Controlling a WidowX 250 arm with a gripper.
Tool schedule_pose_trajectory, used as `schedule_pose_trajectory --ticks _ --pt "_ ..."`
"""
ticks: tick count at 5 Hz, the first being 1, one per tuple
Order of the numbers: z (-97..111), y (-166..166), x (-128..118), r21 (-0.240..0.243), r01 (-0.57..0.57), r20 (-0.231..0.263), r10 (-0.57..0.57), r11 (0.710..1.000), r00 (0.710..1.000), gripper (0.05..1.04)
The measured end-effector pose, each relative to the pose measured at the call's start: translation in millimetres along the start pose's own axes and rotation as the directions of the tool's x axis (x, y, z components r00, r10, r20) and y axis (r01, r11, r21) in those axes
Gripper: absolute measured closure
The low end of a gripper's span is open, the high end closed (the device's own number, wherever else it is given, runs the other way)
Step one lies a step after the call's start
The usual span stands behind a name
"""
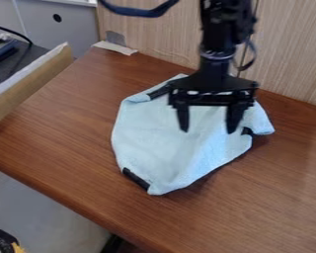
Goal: Fold the cloth from bottom to the top
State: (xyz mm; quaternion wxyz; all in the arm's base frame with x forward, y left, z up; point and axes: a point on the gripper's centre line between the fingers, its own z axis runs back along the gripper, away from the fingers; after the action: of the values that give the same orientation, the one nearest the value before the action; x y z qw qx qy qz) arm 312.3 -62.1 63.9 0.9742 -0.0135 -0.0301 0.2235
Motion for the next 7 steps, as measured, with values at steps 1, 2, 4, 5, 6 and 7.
schedule_pose_trajectory --ticks 1,2,4,5,6,7 --pt "-3.9 25.6 -8.5 0.012 -0.092 0.012 0.092 0.996 0.996 0.082" --pt "-10.7 46.0 -20.7 0.052 -0.148 0.044 0.146 0.988 0.988 0.083" --pt "-29.0 94.1 -42.3 0.107 -0.242 0.072 0.235 0.964 0.969 0.082" --pt "-43.2 104.1 -41.9 0.105 -0.262 0.1 0.252 0.959 0.962 0.083" --pt "-61.5 104.5 -41.7 0.125 -0.251 0.077 0.243 0.96 0.967 0.083" --pt "-68.9 96.5 -31.4 0.103 -0.24 0.078 0.233 0.965 0.969 0.082"
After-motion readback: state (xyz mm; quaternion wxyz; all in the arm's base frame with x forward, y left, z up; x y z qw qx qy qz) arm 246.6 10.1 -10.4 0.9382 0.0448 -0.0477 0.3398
